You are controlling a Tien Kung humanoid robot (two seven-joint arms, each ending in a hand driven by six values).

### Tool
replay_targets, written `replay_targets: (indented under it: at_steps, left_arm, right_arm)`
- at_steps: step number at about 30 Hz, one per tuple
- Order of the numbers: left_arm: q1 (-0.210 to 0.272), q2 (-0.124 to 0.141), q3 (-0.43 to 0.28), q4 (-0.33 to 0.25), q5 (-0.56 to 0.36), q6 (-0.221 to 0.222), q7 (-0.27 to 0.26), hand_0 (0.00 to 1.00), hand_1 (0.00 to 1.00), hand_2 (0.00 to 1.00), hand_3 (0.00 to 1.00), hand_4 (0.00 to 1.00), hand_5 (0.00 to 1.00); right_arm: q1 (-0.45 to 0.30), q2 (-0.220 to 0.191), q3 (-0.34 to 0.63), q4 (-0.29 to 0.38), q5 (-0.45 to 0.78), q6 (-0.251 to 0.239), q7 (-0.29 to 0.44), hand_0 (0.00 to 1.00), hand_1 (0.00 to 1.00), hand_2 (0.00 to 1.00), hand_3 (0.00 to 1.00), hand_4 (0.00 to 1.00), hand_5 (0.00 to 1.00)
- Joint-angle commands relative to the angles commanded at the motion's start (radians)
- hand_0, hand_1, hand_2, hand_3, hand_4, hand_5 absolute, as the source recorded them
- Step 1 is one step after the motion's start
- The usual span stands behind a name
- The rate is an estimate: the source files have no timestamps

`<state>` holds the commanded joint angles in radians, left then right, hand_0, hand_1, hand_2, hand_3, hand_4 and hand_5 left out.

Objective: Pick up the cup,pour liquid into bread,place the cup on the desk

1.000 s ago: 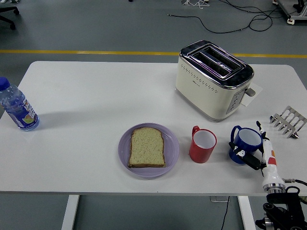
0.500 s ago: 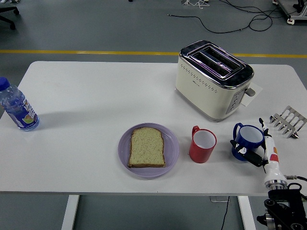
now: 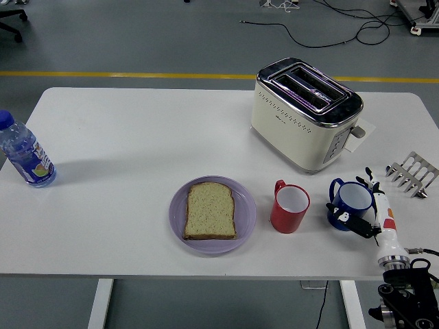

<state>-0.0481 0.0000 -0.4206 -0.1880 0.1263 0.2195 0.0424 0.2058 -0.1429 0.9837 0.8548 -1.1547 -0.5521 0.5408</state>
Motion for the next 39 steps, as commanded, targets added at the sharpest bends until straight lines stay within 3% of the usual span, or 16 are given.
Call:
replay_targets:
  at_steps: [5, 6, 11, 18, 26, 30, 31, 36, 37, 39]
  left_arm:
    - [0.002, 0.0, 0.001, 0.0, 0.0, 0.0, 0.0, 0.631, 0.644, 0.658, 0.506, 0.233, 0.844]
    - [0.002, 0.0, 0.001, 0.0, 0.0, 0.0, 0.0, 0.631, 0.645, 0.658, 0.506, 0.233, 0.845]
    - [0.005, 0.0, 0.003, 0.001, 0.0, 0.0, 0.0, 0.631, 0.645, 0.658, 0.506, 0.233, 0.845]
    - [0.007, 0.0, 0.005, 0.001, 0.002, -0.001, 0.001, 0.631, 0.644, 0.659, 0.506, 0.233, 0.844]
    - [0.007, 0.0, 0.003, 0.001, 0.005, -0.001, 0.001, 0.631, 0.645, 0.659, 0.507, 0.234, 0.845]
    - [0.005, 0.0, 0.002, 0.0, 0.004, -0.001, 0.001, 0.631, 0.645, 0.659, 0.507, 0.234, 0.845]
    - [0.005, 0.0, 0.002, 0.0, 0.004, -0.001, 0.001, 0.631, 0.645, 0.659, 0.506, 0.233, 0.845]
    - [0.004, 0.0, 0.0, 0.0, 0.004, -0.001, 0.001, 0.631, 0.645, 0.659, 0.506, 0.233, 0.845]
    - [0.004, 0.0, 0.0, 0.0, 0.005, -0.001, 0.001, 0.631, 0.645, 0.658, 0.507, 0.234, 0.846]
    - [0.003, 0.0, 0.001, 0.0, 0.004, -0.001, 0.001, 0.631, 0.645, 0.658, 0.507, 0.234, 0.846]
  right_arm:
    - [-0.008, 0.001, 0.007, 0.006, 0.001, 0.015, 0.002, 0.932, 0.802, 0.949, 0.998, 0.998, 0.125]
    - [-0.008, 0.0, 0.008, 0.007, 0.001, 0.016, 0.002, 0.967, 0.838, 0.969, 0.998, 0.998, 0.121]
    - [-0.046, -0.008, 0.049, 0.082, -0.035, 0.018, -0.005, 0.967, 0.838, 0.969, 0.998, 0.998, 0.121]
    - [-0.103, -0.046, 0.101, 0.282, -0.152, -0.018, -0.036, 0.979, 0.842, 0.973, 0.998, 0.998, 0.141]
    - [-0.122, -0.061, 0.164, 0.495, -0.18, -0.058, -0.085, 0.942, 0.813, 0.93, 0.998, 0.969, 0.133]
    - [-0.125, -0.064, 0.22, 0.579, -0.088, 0.014, -0.135, 0.942, 0.813, 0.93, 0.998, 0.969, 0.133]
    - [-0.125, -0.064, 0.226, 0.586, -0.073, 0.029, -0.14, 0.801, 0.688, 0.766, 0.8, 0.752, 0.115]
    - [-0.135, -0.058, 0.307, 0.67, 0.087, 0.16, -0.203, 0.801, 0.688, 0.766, 0.8, 0.752, 0.115]
    - [-0.138, -0.057, 0.319, 0.685, 0.125, 0.185, -0.214, 0.749, 0.649, 0.691, 0.654, 0.688, 0.151]
    - [-0.143, -0.058, 0.341, 0.716, 0.209, 0.229, -0.252, 0.749, 0.649, 0.691, 0.654, 0.688, 0.151]
